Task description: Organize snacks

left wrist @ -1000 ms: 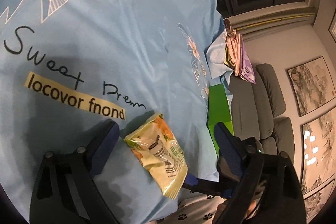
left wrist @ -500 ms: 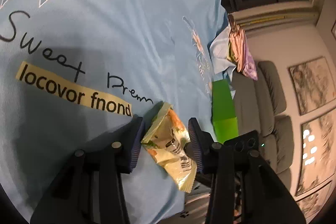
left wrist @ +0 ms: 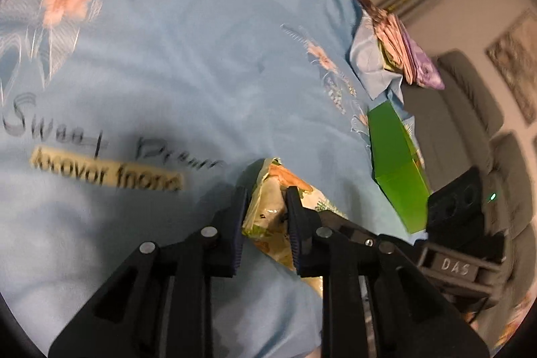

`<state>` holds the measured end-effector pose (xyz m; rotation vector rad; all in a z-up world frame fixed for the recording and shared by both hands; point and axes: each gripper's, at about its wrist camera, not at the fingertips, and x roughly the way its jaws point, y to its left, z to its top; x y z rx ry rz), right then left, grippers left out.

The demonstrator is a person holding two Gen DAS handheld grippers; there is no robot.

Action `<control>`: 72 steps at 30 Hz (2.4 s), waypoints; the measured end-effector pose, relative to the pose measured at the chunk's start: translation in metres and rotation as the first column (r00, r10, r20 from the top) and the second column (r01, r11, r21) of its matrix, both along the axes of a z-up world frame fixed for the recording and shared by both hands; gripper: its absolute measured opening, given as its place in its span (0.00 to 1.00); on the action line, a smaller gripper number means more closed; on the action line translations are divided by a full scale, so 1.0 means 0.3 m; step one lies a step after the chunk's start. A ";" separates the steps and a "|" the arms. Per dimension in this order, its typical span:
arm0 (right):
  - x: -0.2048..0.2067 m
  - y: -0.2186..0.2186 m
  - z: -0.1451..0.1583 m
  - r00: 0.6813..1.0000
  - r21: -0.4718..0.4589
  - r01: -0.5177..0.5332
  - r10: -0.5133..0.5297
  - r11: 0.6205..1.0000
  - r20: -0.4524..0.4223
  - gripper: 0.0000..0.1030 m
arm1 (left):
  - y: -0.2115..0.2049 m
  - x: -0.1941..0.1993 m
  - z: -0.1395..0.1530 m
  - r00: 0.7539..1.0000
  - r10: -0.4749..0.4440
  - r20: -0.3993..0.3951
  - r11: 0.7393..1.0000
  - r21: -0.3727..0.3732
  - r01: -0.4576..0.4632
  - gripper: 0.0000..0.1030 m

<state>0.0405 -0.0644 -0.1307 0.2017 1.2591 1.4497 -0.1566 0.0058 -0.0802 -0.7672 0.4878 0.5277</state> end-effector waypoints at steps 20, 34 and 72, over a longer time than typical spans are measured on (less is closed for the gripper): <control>0.615 -0.473 0.273 0.893 0.188 0.431 -0.447 0.883 0.052 0.23 | -0.238 0.839 0.255 0.927 -0.375 -0.001 0.911 0.182 0.369 0.20; 0.806 -0.595 0.111 0.809 0.160 0.582 -0.588 0.798 -0.010 0.24 | -0.346 1.140 0.137 0.889 -0.439 -0.129 0.869 0.192 0.457 0.20; 0.626 -0.596 0.265 0.762 0.511 0.522 -0.643 0.683 0.081 1.00 | -0.342 0.639 0.360 0.998 0.058 -0.015 0.717 0.696 -0.031 1.00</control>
